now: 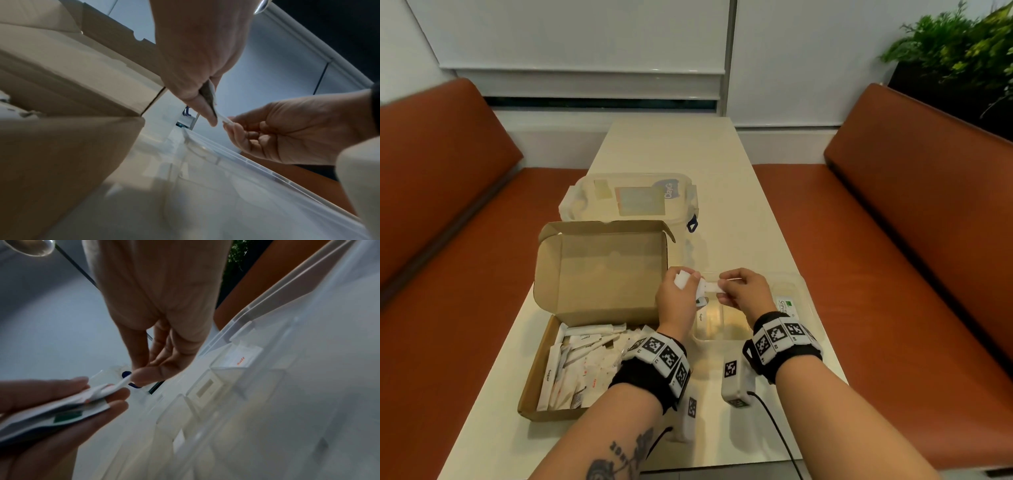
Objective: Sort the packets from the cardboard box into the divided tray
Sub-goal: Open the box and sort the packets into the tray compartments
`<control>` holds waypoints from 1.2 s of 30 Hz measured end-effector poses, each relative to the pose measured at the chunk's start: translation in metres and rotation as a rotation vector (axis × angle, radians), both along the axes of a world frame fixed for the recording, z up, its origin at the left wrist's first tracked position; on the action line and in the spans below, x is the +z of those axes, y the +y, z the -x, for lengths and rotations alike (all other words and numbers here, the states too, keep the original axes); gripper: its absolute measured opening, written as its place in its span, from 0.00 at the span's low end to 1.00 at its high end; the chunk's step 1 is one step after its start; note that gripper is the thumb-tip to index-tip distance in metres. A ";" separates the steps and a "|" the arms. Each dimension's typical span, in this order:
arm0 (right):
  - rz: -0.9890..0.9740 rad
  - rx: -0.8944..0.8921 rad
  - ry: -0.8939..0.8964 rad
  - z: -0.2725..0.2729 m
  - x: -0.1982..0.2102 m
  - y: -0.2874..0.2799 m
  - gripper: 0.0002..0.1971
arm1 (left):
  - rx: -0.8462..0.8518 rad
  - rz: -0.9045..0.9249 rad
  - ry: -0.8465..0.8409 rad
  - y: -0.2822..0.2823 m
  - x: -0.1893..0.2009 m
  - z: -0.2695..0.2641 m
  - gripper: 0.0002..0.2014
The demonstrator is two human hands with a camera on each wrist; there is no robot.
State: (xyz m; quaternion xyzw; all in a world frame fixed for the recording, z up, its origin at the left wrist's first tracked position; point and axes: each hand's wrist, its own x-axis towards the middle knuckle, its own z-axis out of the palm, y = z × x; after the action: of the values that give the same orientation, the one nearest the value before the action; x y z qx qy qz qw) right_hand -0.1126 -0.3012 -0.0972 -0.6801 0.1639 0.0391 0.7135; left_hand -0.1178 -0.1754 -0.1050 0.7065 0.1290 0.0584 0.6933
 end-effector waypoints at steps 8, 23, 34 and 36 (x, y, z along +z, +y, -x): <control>-0.086 -0.041 -0.037 -0.001 0.001 -0.001 0.07 | -0.037 0.036 0.027 -0.003 0.000 0.002 0.05; 0.015 -0.039 -0.138 0.000 0.005 -0.011 0.08 | -0.032 0.056 0.080 0.003 -0.003 0.002 0.06; 0.096 -0.111 -0.168 -0.014 0.011 -0.011 0.11 | -0.203 0.080 0.125 -0.002 0.001 0.007 0.06; 0.087 -0.095 -0.129 -0.014 0.009 -0.007 0.10 | -0.162 0.067 0.130 -0.002 0.000 0.006 0.06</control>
State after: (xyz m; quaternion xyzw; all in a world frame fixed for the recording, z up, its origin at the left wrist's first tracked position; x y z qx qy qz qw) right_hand -0.0988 -0.3080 -0.0887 -0.7031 0.1513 -0.0459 0.6933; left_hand -0.1238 -0.1777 -0.1046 0.6935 0.1180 -0.0481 0.7091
